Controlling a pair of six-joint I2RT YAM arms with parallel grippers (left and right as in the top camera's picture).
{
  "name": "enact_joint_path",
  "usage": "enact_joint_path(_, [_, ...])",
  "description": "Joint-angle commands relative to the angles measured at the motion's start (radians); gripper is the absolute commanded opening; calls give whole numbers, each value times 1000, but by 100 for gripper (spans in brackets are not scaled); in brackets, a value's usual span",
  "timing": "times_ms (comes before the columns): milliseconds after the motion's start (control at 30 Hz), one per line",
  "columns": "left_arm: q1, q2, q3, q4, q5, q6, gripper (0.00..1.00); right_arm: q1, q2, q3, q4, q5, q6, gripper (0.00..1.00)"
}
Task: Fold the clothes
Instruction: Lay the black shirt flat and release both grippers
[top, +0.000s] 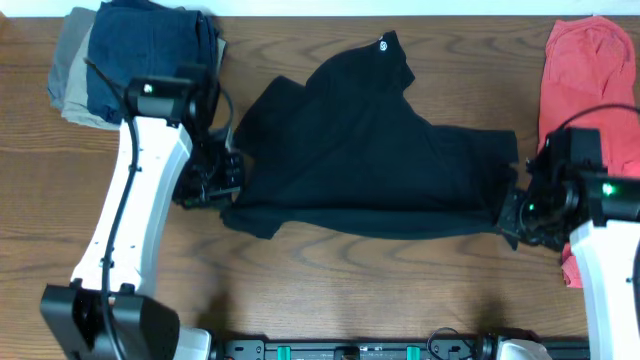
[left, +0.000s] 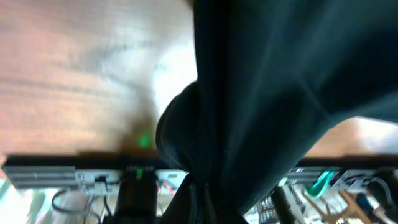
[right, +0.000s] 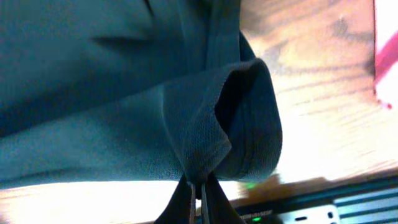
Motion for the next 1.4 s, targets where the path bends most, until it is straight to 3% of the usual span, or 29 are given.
enact_joint_path(0, [3, -114, -68, -9, -9, 4, 6, 13, -78, -8, -3, -3, 46, 1])
enact_joint_path(133, [3, -216, -124, 5, -4, -10, 6, 13, -155, -8, -8, -3, 57, 2])
enact_joint_path(233, [3, -262, -137, 6, -1, -14, 7, 13, -184, -8, -19, -3, 57, 9])
enact_joint_path(367, [3, -283, -149, 4, 8, -14, 8, 13, -185, -8, -46, -2, 56, 1])
enact_joint_path(567, [-6, -283, -168, 7, 43, -13, 6, 13, -184, -8, -40, 8, 56, 1])
enact_joint_path(667, [-23, -283, -168, 13, 43, -13, 8, 14, -178, -8, -35, 7, 56, 8])
enact_joint_path(767, [-40, -283, -168, 14, 42, -13, 36, 14, -168, -8, -41, 7, 48, 29])
enact_joint_path(833, [-47, -283, -168, 18, 38, -13, 60, 14, -162, -9, -45, 7, 48, 48])
enact_joint_path(933, [-48, -283, -168, 40, 6, -13, 82, 14, -154, -10, -44, 7, 48, 70])
enact_joint_path(1033, [-48, -282, -168, 108, -6, -13, 83, 14, -151, -11, -37, 4, 48, 84])
enact_joint_path(1167, [-48, -262, -168, 248, -6, -13, 83, 14, -144, -11, 0, 3, 48, 89])
enact_joint_path(1267, [-48, -225, -168, 359, -6, -13, 80, 14, -131, -11, 26, 3, 48, 89])
enact_joint_path(1333, [-48, -184, -168, 435, -6, -13, 68, 16, -114, -11, 44, 3, 48, 83])
enact_joint_path(1367, [-48, -161, -169, 471, -6, -13, 61, 17, -105, -11, 50, 3, 48, 75])
